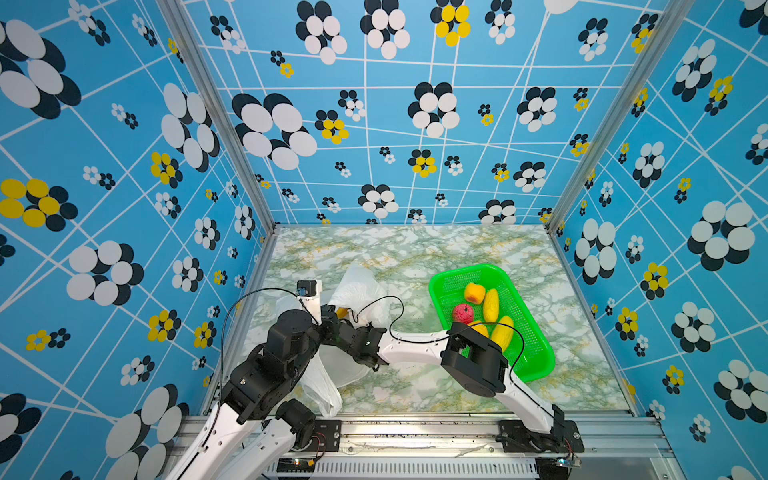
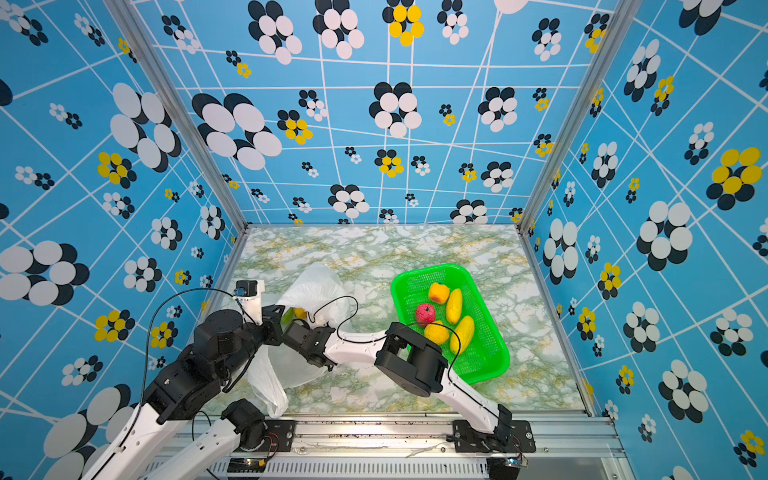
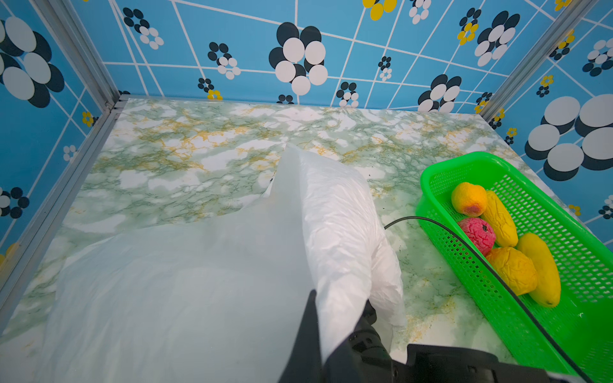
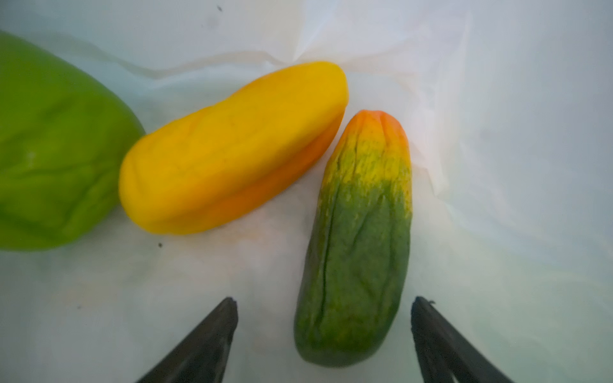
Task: Untie the knot of the plastic bag and take out the fruit
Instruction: 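Lower the right gripper into the bag and grasp the green-orange papaya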
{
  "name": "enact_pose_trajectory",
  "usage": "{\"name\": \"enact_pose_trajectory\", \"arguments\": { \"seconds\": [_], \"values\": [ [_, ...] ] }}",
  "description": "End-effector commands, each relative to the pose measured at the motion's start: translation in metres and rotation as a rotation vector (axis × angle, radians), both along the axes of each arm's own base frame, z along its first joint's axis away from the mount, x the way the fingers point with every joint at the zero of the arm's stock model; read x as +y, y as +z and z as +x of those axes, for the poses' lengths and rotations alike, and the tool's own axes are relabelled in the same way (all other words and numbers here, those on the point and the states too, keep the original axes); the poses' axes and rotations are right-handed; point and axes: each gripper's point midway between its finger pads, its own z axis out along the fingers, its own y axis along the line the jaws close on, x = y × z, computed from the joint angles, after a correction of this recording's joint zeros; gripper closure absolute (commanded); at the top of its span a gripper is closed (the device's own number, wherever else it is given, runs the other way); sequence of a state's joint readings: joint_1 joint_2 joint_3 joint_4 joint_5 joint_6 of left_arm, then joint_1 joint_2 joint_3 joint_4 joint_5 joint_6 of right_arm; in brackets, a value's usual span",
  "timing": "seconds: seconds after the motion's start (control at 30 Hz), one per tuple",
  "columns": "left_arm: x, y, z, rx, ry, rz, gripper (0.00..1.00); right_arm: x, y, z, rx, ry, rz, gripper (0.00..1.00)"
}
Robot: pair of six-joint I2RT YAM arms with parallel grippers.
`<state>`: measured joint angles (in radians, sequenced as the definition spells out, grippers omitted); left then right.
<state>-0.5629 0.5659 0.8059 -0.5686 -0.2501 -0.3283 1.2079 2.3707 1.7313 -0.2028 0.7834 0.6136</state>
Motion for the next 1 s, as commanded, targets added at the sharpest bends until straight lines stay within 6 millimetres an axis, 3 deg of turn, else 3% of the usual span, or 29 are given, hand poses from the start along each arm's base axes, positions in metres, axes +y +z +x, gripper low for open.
{"name": "enact_pose_trajectory", "arguments": {
  "seconds": [0.0, 0.27, 0.53, 0.8, 0.97],
  "values": [
    [-0.001, 0.003, 0.002, -0.017, -0.003, -0.019, 1.0, 0.003, -0.007, 0.007, -0.015, 0.003, 0.079, 0.14],
    [-0.001, 0.004, 0.001, -0.021, -0.004, -0.021, 1.0, -0.003, -0.014, 0.029, -0.013, -0.06, 0.104, 0.23],
    [0.0, 0.006, 0.001, -0.025, -0.002, -0.019, 1.0, -0.02, -0.028, 0.043, 0.012, -0.127, 0.097, 0.25],
    [-0.002, 0.006, 0.001, -0.026, -0.009, -0.022, 1.0, -0.02, -0.025, 0.047, 0.004, -0.123, 0.093, 0.6],
    [-0.002, 0.006, 0.004, -0.026, -0.001, -0.014, 1.0, -0.014, -0.012, 0.044, 0.002, -0.071, 0.107, 0.7]
  ]
}}
